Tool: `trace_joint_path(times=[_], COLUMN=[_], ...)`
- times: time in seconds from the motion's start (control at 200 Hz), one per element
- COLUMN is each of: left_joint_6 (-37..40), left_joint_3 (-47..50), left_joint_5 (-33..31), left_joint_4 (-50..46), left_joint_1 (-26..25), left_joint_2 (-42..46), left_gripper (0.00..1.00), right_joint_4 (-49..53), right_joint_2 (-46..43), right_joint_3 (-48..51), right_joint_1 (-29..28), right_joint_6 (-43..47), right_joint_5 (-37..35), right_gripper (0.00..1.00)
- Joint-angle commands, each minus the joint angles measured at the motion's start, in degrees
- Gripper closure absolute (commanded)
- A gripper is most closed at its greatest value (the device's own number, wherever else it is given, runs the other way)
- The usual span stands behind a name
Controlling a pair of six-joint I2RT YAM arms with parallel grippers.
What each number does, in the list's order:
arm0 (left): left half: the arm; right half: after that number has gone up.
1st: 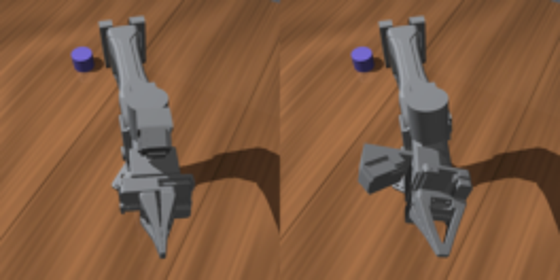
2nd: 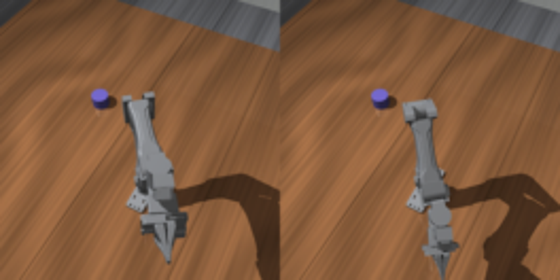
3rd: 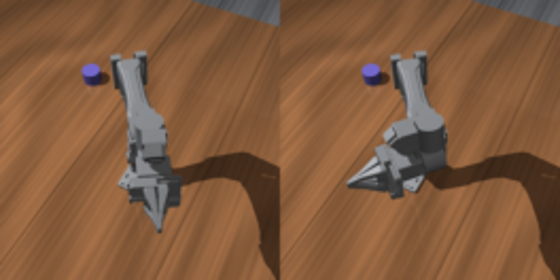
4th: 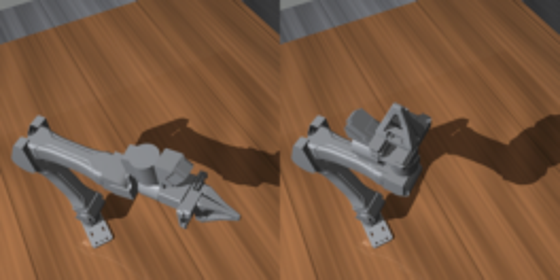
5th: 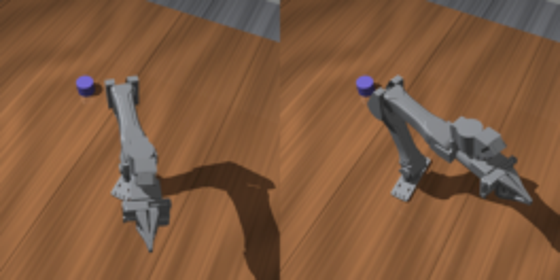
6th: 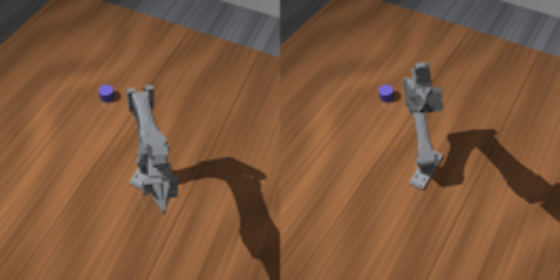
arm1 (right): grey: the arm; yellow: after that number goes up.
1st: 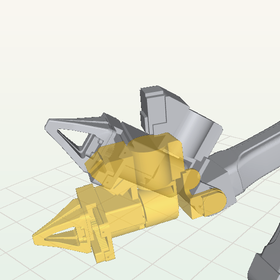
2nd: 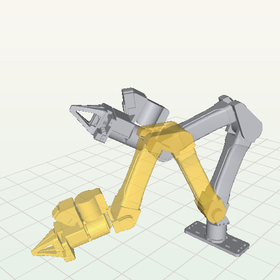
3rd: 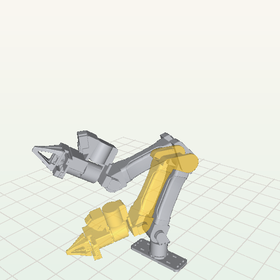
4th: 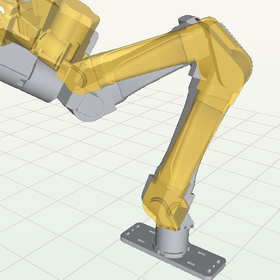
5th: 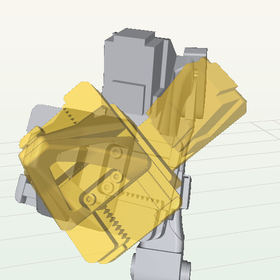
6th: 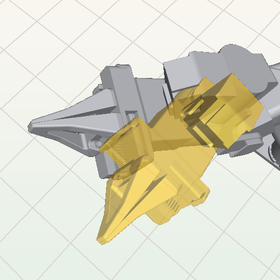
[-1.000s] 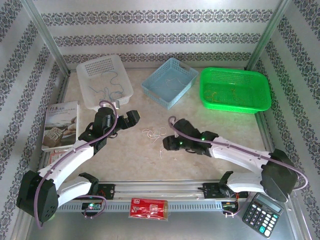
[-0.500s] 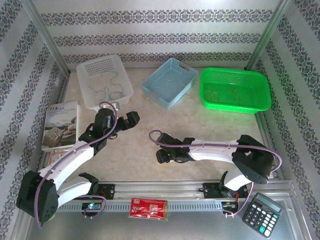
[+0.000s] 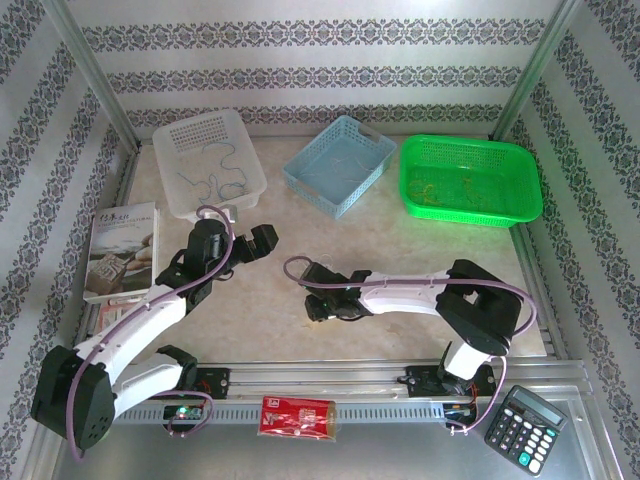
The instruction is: Untangle the cables
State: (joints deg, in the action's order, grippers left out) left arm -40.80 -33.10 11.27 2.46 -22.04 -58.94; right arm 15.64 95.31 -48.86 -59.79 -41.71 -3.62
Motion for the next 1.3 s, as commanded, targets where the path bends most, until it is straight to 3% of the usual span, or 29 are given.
trace_joint_path(times=[0.0, 0.055, 0.325, 0.675, 0.844, 0.969, 1.299], left_joint_6=[0.6, 0.5, 0.3, 3.7, 6.9, 7.5, 7.4], left_joint_3=[0.0, -0.1, -0.6, -1.9, -3.0, -4.2, -6.8], left_joint_5=[-0.6, -0.6, 0.5, 6.8, 11.7, 15.7, 13.9], left_joint_4=[0.9, 1.1, 1.3, 3.8, 6.9, 9.7, 9.3], left_joint_1=[0.2, 0.2, 0.3, 0.3, 0.3, 0.3, 0.2], left_joint_2=[1.3, 1.3, 0.8, -0.6, -1.3, -2.9, -6.8], left_gripper=[0.0, 0.0, 0.0, 0.0, 0.0, 0.0, 0.0], right_joint_4=[-0.3, -0.1, 5.3, 4.7, 5.0, 7.0, 6.3], right_joint_2=[0.6, 0.0, -9.6, -24.6, -25.2, -24.3, -22.2], right_joint_3=[-0.4, -0.4, -5.3, -9.7, -14.7, -18.3, -18.0], right_joint_1=[-0.5, -0.4, 1.5, 16.8, 22.9, 24.5, 25.6], right_joint_6=[-0.8, -0.5, 4.3, 6.1, 7.7, 9.7, 13.1], right_joint_5=[-0.4, -0.5, 3.2, 19.2, 29.6, 33.1, 43.8], right_gripper=[0.92, 1.0, 1.0, 1.0, 1.0, 1.0, 1.0])
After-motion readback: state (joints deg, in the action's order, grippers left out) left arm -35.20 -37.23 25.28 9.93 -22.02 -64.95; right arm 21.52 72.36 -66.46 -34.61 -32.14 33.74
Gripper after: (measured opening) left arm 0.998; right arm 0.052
